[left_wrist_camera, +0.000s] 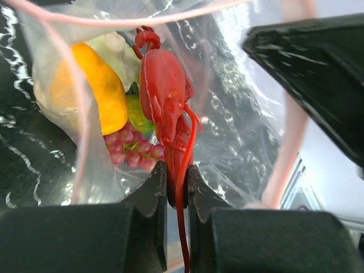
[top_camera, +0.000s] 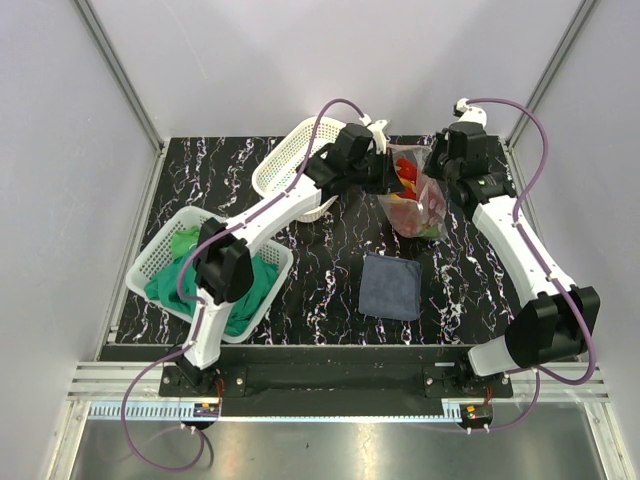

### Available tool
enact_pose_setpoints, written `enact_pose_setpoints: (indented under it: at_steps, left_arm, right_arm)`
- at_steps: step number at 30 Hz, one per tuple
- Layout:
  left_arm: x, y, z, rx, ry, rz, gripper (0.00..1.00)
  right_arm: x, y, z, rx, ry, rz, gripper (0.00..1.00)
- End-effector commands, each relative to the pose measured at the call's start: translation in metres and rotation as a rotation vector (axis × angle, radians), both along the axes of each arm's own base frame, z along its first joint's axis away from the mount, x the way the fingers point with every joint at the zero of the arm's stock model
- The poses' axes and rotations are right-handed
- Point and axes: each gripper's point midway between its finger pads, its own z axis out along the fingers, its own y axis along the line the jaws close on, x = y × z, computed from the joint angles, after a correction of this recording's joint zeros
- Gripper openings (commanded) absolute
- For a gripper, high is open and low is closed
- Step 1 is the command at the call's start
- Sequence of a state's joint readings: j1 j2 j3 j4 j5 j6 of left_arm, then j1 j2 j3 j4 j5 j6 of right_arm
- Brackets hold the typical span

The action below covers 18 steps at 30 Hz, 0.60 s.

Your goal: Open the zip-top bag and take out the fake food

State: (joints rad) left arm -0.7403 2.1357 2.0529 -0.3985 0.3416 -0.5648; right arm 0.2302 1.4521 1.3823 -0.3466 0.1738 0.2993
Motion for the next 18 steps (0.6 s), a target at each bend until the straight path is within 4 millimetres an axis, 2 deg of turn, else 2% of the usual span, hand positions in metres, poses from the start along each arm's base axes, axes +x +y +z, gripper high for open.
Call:
enact_pose_setpoints:
  at_steps: [1, 2, 3, 5, 6, 8, 10, 11, 13, 14, 15, 17, 18]
  left_arm:
    - [-0.015, 0.019, 0.092, -0.084, -0.207, 0.056, 0.0]
    - [-0.022, 0.018, 0.092, -0.078, -0.216, 0.044, 0.0]
    - [-0.027, 0.02, 0.101, -0.083, -0.236, 0.043, 0.0]
    - [-0.026, 0.026, 0.104, -0.079, -0.248, 0.082, 0.0]
    - [-0.028, 0.031, 0.117, -0.098, -0.274, 0.096, 0.0]
    - [-0.019, 0.038, 0.134, -0.12, -0.334, 0.151, 0.0]
    - [-0.014, 0.039, 0.148, -0.13, -0.366, 0.177, 0.0]
    - [-0.012, 0.04, 0.174, -0.167, -0.398, 0.189, 0.0]
    - [-0.004, 0.037, 0.178, -0.176, -0.379, 0.218, 0.0]
    - [-0.004, 0.037, 0.194, -0.213, -0.385, 0.233, 0.0]
    - [-0.003, 0.035, 0.198, -0.239, -0.364, 0.243, 0.0]
    - [-0.006, 0.033, 0.216, -0.284, -0.371, 0.233, 0.0]
    - [-0.008, 0.034, 0.218, -0.291, -0.365, 0.235, 0.0]
  right_arm:
    - [0.002, -0.015, 0.022, -0.023, -0.086, -0.077, 0.0]
    - [0.003, -0.015, 0.021, -0.027, -0.084, -0.076, 0.0]
    - [0.002, -0.017, 0.022, -0.031, -0.085, -0.084, 0.0]
    - [0.001, -0.018, 0.022, -0.04, -0.09, -0.084, 0.0]
    - [-0.001, -0.019, 0.024, -0.039, -0.1, -0.085, 0.0]
    - [-0.001, -0.015, 0.02, -0.031, -0.101, -0.065, 0.0]
    - [-0.002, -0.007, 0.025, -0.017, -0.115, -0.022, 0.0]
    - [-0.002, -0.004, 0.028, -0.016, -0.121, 0.0, 0.0]
    - [-0.004, 0.0, 0.041, -0.005, -0.145, 0.022, 0.0]
    - [-0.005, 0.0, 0.044, 0.003, -0.154, 0.02, 0.0]
    - [-0.008, -0.002, 0.048, 0.003, -0.162, 0.014, 0.0]
    - [-0.008, -0.005, 0.049, -0.005, -0.165, 0.004, 0.0]
    - [-0.009, -0.006, 0.045, -0.012, -0.158, -0.002, 0.0]
